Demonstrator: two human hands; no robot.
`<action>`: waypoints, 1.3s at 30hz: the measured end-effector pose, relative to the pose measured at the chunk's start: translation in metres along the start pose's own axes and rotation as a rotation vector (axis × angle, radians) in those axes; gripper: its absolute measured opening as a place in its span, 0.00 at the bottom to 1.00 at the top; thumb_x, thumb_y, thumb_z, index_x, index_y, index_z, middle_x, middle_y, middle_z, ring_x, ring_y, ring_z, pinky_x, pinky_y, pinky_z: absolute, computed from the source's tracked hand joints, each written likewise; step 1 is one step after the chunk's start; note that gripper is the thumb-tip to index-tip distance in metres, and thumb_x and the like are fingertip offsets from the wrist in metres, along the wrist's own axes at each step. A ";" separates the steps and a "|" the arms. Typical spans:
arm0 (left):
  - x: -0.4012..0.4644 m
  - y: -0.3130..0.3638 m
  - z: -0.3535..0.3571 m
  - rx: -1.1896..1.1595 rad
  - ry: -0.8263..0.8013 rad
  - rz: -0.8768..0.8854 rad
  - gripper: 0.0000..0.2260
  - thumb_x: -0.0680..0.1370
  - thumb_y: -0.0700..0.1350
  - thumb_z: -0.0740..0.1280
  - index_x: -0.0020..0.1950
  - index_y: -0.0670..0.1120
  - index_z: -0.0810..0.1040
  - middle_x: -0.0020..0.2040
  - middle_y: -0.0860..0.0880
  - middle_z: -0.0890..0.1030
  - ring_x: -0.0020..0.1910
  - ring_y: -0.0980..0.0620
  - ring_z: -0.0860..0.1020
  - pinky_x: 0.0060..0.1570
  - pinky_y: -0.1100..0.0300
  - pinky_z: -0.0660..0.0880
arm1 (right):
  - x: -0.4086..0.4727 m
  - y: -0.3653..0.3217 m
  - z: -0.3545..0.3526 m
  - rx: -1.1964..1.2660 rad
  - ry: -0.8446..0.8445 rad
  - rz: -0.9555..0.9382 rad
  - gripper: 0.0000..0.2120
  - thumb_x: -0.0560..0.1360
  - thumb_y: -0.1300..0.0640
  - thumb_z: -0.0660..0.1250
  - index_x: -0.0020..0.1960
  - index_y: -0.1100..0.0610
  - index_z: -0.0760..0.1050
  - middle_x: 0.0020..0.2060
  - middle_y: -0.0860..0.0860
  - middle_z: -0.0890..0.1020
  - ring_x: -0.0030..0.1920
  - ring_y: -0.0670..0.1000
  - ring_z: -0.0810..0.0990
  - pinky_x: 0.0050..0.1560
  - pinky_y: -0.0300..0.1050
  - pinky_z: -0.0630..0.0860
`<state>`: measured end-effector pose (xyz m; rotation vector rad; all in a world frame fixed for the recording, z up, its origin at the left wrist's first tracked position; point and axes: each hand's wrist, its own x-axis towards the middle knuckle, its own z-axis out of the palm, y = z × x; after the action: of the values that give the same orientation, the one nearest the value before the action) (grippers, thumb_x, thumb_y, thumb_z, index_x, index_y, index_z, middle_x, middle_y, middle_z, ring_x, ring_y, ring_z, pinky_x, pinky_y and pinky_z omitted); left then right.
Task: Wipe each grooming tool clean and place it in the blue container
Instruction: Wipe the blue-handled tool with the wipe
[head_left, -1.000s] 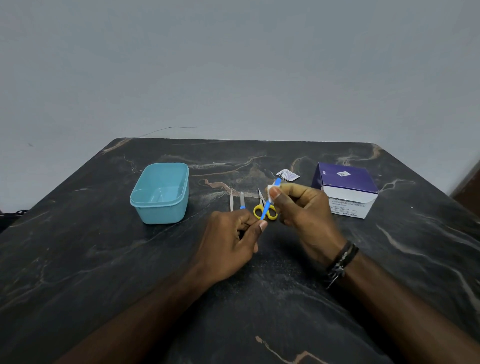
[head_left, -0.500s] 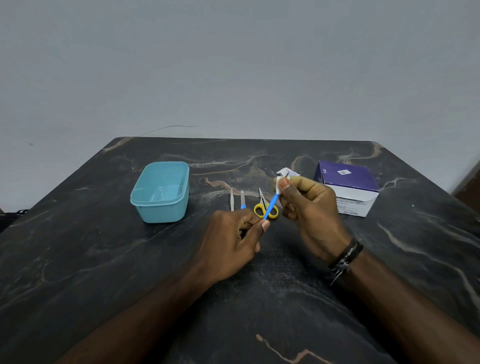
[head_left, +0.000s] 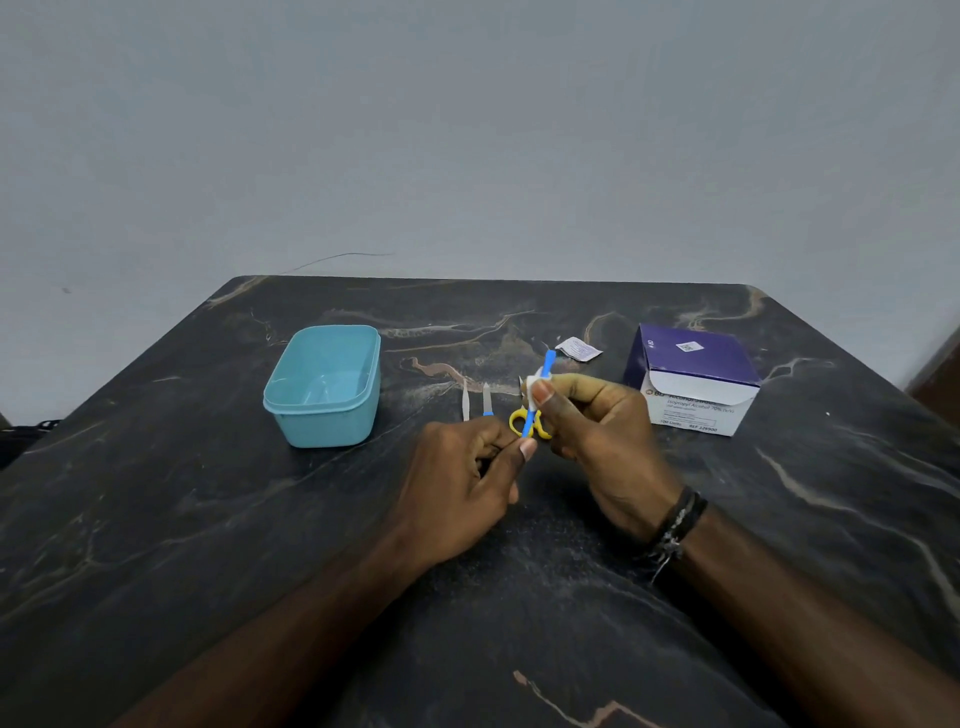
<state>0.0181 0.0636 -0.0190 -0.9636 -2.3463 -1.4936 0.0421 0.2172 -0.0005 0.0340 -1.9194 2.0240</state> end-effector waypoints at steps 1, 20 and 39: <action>0.000 0.000 0.000 -0.005 0.002 -0.003 0.10 0.79 0.46 0.68 0.38 0.46 0.79 0.27 0.52 0.81 0.25 0.55 0.77 0.29 0.61 0.74 | 0.000 -0.001 0.000 -0.014 -0.001 -0.005 0.13 0.73 0.52 0.70 0.46 0.63 0.82 0.37 0.67 0.80 0.34 0.51 0.73 0.31 0.37 0.69; 0.002 0.006 -0.002 -0.113 0.130 -0.045 0.07 0.75 0.51 0.72 0.42 0.49 0.83 0.29 0.51 0.82 0.25 0.54 0.79 0.28 0.56 0.77 | 0.000 -0.002 -0.002 -0.084 -0.099 -0.119 0.10 0.77 0.61 0.68 0.42 0.69 0.79 0.29 0.49 0.78 0.28 0.39 0.72 0.31 0.29 0.68; 0.018 0.000 -0.012 -0.437 0.520 -0.182 0.05 0.77 0.41 0.70 0.46 0.41 0.83 0.31 0.53 0.80 0.25 0.61 0.74 0.27 0.70 0.69 | -0.001 0.005 -0.007 -0.402 -0.413 -0.032 0.06 0.73 0.54 0.74 0.37 0.50 0.83 0.31 0.46 0.80 0.35 0.50 0.74 0.39 0.49 0.70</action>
<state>0.0021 0.0604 -0.0044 -0.3608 -1.8096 -2.0789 0.0429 0.2232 -0.0064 0.4066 -2.5268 1.6676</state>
